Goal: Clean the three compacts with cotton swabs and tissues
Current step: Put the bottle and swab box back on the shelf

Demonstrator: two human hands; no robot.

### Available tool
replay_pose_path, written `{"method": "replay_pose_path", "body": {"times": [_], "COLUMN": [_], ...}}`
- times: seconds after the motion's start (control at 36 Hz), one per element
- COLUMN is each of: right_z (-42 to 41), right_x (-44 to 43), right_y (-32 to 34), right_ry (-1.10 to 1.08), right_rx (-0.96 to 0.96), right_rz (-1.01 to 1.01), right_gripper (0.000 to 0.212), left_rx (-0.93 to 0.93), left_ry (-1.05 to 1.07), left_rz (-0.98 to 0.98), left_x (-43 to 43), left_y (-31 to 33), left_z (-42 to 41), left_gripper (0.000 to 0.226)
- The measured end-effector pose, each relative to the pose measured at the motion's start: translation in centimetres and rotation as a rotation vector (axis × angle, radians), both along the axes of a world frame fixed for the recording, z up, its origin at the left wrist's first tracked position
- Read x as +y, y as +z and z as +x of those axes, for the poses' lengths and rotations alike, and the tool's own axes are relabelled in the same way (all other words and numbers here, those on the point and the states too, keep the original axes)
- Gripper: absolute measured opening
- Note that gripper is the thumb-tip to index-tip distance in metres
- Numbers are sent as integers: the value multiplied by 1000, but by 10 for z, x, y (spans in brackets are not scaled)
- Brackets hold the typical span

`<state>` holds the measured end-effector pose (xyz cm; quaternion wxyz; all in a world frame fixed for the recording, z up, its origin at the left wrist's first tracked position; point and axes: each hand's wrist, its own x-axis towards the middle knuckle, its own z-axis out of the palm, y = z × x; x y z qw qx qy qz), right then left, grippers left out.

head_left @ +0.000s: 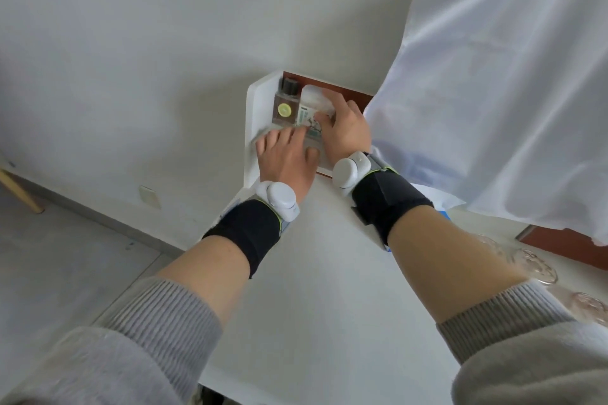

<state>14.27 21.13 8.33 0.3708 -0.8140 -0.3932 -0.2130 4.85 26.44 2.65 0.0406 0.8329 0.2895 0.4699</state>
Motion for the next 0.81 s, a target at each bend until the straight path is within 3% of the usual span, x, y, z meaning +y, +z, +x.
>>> {"method": "replay_pose_path", "body": {"times": [0.11,0.22,0.33,0.44,0.58,0.81], "right_z": [-3,-7,-18,-30,-33,-16], "right_x": [1,-2,-12,-33,-70,-151], "right_y": [1,5,8,14,15,11], "right_ry": [-21,-37,21,52,-5,-23], "right_rx": [12,45,138,214,146,159], "right_rz": [-34,-93,-163,-67,-2,18], "right_gripper": [41,44,66,74,55,35], "left_rx": [11,139,286,322,216,-153], "left_ry": [11,-12,-78,-172,-218,-286], "left_rz": [-16,-85,-164,-221,-279,-244], "left_x": [-1,-5,-5,-10,-27,-92], "left_y": [0,9,20,25,20,21], "left_z": [0,-7,-16,-27,-33,-40], "left_gripper": [42,50,45,47,42,24]}}
